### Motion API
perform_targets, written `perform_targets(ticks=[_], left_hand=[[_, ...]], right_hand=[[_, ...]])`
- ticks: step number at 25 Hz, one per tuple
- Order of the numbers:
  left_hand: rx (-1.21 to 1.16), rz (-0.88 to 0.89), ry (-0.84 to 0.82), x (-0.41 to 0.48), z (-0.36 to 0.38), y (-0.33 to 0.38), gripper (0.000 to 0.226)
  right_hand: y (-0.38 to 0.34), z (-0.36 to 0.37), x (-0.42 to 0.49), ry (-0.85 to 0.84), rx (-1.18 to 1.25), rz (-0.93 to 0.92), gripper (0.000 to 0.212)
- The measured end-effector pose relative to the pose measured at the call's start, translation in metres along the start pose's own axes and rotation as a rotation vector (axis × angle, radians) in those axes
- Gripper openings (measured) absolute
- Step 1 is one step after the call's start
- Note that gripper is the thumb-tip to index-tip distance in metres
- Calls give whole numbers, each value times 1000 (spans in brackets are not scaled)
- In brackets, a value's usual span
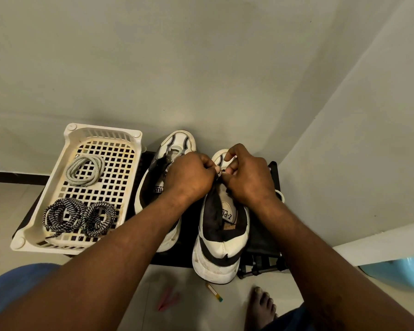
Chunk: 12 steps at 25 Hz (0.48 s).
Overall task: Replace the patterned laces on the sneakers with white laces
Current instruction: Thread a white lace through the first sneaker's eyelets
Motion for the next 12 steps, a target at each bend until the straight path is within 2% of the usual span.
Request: perform_targets(ticks=[3, 7, 9, 12], left_hand=[[8, 7, 34, 1, 4, 2, 15], [-6, 99, 171, -2, 2, 9, 13], [-344, 43, 118, -3, -6, 19, 19], [-891, -39, -60, -17, -31, 48, 23]], right_hand=[[1, -1, 1, -28, 19, -68, 34], [2, -2, 4, -141, -173, -70, 51], [3, -4, 5, -171, -173, -51, 49], [4, -3, 3, -176, -190, -35, 48]])
Point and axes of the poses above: each hand's wrist, its own x-axis towards the middle knuckle, its own z-axis out of the palm, y = z × x, the point moved 1 cm from there along x, towards the middle knuckle
